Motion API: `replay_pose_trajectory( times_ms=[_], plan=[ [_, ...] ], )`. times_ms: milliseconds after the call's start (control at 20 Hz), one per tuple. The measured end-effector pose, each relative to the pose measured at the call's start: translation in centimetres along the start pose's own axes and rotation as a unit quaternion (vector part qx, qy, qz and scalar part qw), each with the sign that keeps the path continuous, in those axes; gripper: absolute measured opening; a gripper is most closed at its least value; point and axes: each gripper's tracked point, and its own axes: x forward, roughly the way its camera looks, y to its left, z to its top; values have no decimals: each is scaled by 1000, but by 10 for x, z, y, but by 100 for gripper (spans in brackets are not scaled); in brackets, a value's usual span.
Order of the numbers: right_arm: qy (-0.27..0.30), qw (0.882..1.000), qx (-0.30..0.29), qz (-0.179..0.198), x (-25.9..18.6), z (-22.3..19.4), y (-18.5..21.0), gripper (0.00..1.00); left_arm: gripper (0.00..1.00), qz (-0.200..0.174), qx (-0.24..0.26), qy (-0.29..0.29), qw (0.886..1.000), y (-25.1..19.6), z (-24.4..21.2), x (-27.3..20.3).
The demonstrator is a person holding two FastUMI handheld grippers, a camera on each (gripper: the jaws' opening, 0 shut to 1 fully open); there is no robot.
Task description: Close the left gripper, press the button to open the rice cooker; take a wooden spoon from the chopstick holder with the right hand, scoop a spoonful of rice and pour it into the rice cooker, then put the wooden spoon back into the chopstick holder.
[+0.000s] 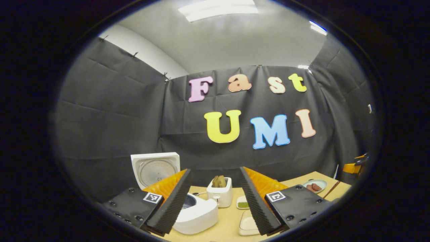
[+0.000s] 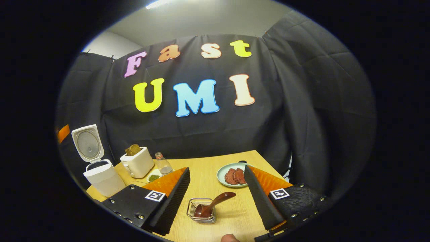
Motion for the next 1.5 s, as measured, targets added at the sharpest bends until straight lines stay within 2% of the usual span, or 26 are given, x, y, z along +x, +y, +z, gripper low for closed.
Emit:
replay_pose_trajectory(
  times_ms=[200, 350, 500, 750, 850, 900, 950, 1100, 1500],
  plan=[
    [-38, 999, -6, -1, -26, 31, 22, 98, 99, 28, 11, -10, 999, 48, 6, 37],
    [-56, 998, -13, -13, -43, 45, 35, 98, 94, 58, 18, -8, 998, 89, 8, 67],
    [-68, 997, -16, -29, -54, 53, 45, 98, 99, 92, 32, -3, 995, 133, 11, 100],
    [-70, 996, -15, -50, -61, 52, 61, 98, 96, 139, 54, 6, 989, 195, 7, 156],
    [-70, 996, -16, -59, -64, 49, 66, 98, 99, 148, 60, 16, 987, 214, -2, 178],
    [-69, 996, -16, -63, -65, 48, 69, 97, 94, 155, 64, 20, 986, 224, -7, 190],
    [-67, 995, -16, -66, -66, 45, 71, 98, 99, 161, 66, 24, 984, 234, -13, 203],
    [-61, 995, -20, -77, -67, 40, 76, 98, 96, 178, 60, 40, 981, 259, -27, 235],
    [-52, 994, -44, -91, -73, 34, 90, 98, 99, 194, 46, 94, 975, 295, -69, 306]
  ],
)
